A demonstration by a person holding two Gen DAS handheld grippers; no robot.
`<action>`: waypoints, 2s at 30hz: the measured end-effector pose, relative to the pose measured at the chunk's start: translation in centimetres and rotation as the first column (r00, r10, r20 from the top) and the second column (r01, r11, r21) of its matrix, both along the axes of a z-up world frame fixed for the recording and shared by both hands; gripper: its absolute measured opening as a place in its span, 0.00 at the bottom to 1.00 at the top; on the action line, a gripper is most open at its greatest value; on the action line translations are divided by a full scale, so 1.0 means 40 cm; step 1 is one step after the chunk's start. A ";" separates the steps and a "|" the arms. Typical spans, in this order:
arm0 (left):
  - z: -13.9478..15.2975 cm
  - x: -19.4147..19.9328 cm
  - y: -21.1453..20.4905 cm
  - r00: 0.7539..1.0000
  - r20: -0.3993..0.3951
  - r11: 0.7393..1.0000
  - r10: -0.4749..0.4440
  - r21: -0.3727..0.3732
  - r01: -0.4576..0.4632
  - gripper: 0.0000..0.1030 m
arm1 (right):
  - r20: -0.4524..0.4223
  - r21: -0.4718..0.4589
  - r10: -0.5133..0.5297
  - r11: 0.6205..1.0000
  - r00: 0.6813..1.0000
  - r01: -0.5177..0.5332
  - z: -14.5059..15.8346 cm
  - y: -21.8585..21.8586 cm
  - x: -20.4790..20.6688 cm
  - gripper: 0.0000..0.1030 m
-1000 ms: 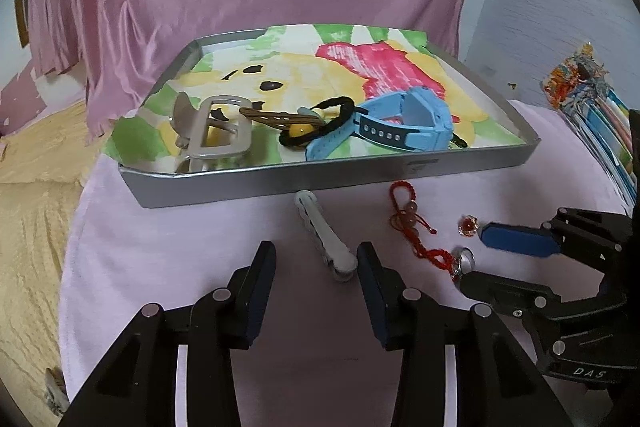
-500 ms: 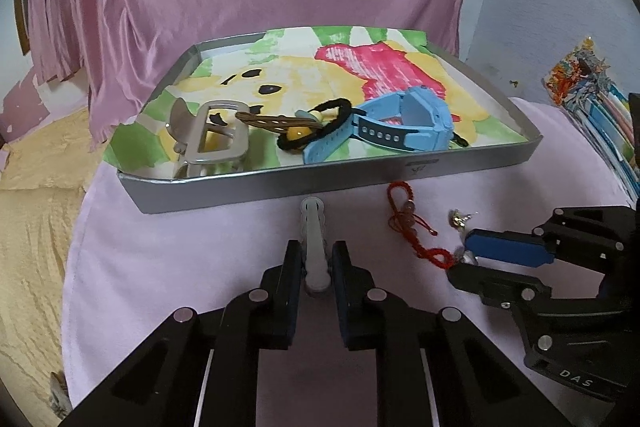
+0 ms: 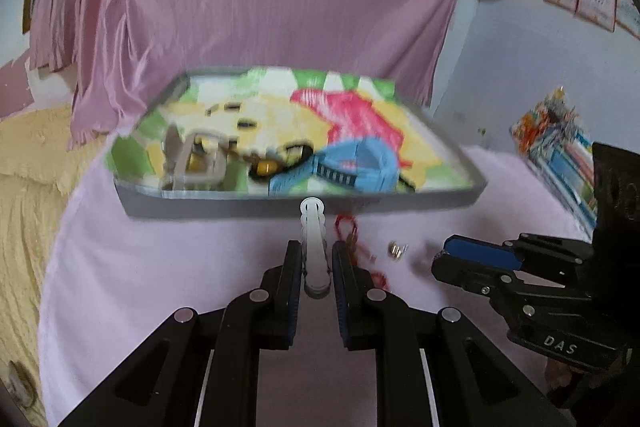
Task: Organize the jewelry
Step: 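Carry the white clip and silver ring into the grey tray and release both, then withdraw both tools from the tray back over the table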
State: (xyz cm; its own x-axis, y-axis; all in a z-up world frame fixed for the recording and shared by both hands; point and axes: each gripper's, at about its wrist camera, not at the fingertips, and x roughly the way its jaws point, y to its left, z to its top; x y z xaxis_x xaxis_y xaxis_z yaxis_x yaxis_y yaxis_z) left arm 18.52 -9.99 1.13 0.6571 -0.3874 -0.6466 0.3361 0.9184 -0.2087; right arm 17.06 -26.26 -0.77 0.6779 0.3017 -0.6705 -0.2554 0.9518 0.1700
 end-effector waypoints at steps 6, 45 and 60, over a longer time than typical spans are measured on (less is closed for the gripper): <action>0.048 0.059 -0.018 0.997 0.064 0.999 0.031 -0.013 -0.031 0.14 | 0.063 0.026 -0.084 0.996 0.994 0.082 0.032 -0.041 0.062 0.18; -0.016 0.255 -0.048 0.993 -0.075 0.993 0.088 0.082 -0.081 0.15 | -0.100 -0.052 -0.168 0.985 0.981 0.163 -0.066 -0.055 0.268 0.26; 0.039 0.161 0.010 0.987 0.063 0.989 0.146 0.001 -0.146 0.62 | 0.095 -0.028 -0.249 0.967 0.964 0.253 0.020 -0.070 0.159 0.54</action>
